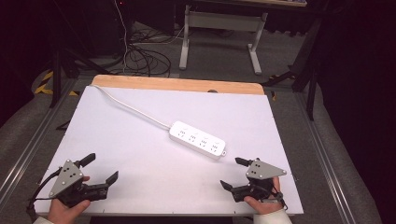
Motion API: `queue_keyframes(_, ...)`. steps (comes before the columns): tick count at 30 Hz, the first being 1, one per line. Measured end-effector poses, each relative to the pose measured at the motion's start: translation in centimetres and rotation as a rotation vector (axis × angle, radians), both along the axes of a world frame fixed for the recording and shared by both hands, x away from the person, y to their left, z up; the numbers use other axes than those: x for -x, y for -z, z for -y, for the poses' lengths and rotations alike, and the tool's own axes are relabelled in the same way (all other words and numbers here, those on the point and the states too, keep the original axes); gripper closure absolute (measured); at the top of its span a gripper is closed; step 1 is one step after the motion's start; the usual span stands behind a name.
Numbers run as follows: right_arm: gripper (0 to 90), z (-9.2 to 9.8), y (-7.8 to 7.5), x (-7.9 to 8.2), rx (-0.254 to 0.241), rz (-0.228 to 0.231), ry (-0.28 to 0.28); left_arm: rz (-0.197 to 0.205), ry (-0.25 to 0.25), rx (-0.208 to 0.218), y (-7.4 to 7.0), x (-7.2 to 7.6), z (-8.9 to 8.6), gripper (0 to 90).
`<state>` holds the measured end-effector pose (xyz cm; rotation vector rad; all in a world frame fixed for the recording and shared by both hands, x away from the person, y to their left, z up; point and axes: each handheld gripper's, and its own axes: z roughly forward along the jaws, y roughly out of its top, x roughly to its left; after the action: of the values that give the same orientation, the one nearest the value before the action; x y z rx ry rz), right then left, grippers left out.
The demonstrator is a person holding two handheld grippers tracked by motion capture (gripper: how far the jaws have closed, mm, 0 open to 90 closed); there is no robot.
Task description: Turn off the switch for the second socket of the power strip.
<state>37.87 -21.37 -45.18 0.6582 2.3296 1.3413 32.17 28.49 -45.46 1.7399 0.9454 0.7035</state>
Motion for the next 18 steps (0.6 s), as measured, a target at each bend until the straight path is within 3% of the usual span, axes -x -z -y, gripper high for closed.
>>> queue_keyframes(18,9.7,-0.01,-0.11,0.14,-0.005,0.001,-0.014,0.016,-0.007,-0.016,-0.04,0.07,-0.04,6.1)
